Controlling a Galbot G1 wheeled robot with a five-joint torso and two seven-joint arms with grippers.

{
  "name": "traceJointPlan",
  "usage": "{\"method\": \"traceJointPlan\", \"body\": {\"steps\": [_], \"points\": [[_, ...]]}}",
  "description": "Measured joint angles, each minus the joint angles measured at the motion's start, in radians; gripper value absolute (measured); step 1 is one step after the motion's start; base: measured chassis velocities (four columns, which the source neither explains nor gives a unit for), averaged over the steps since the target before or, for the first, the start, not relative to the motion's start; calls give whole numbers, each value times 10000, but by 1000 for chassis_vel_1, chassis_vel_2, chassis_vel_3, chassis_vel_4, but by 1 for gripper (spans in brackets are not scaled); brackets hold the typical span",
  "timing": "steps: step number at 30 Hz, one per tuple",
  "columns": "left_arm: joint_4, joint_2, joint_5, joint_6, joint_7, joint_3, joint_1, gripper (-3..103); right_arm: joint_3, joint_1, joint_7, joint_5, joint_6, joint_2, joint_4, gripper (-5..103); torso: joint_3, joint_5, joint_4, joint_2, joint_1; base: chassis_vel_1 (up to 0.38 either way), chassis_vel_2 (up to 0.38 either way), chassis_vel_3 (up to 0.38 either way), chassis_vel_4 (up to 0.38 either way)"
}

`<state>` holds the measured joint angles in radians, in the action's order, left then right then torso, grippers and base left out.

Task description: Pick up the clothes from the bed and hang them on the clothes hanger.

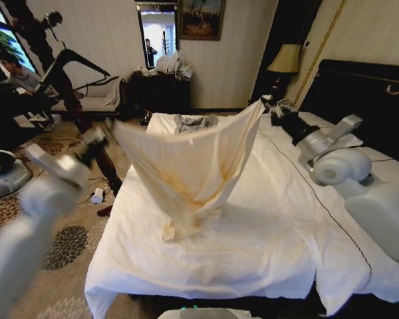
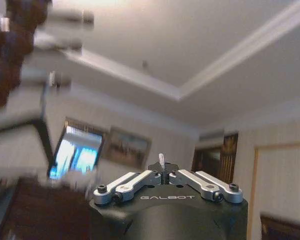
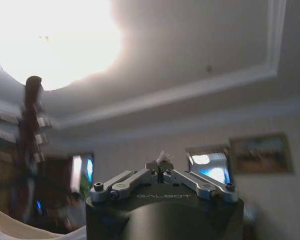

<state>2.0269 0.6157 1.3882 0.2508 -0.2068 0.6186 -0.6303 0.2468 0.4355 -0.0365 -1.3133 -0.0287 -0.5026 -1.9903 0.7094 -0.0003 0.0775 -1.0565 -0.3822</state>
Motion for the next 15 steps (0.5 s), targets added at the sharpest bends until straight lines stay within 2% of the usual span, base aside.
{"method": "traceJointPlan", "body": {"steps": [1, 4, 8, 11, 13, 14, 15], "points": [[0, 0, 0, 0, 0, 0, 0, 2, 0, 0, 0, 0, 0, 0, 0, 0, 0, 0, 0, 0, 0, 0, 0, 0, 0], [-516, -539, 803, 168, -398, -290, 1887, 2, 52, -1249, -56, -496, 0, 150, -189, 0, 0, 2, 1, 1, -2, 0, 0, 0, 0], [-501, -1078, 1351, 283, -634, -58, 2747, 2, 336, -2195, -378, -1174, -97, 561, -826, 0, -2, -3, 5, 0, -2, 0, 0, 0, 0], [214, -1912, 1737, 529, -894, 1363, 2306, 2, 892, -2742, -1087, -1990, -233, 1182, -1948, 0, -6, 4, -4, -2, 6, 0, 0, 0, 0], [321, -1995, 1769, 594, -942, 1544, 2175, 2, 992, -2757, -1155, -2066, -257, 1266, -2071, 0, -6, 3, -6, -3, 7, 0, 0, 0, 0], [607, -2184, 1853, 790, -1095, 1971, 1868, 2, 1252, -2771, -1302, -2233, -341, 1485, -2367, 0, -7, -2, -6, -3, 10, 0, 0, 0, 0], [1103, -2470, 2035, 1244, -1515, 2601, 1500, 2, 1643, -2778, -1535, -2466, -536, 1821, -2763, 0, -8, -7, -1, -4, 10, 0, 0, 0, 0]]}}
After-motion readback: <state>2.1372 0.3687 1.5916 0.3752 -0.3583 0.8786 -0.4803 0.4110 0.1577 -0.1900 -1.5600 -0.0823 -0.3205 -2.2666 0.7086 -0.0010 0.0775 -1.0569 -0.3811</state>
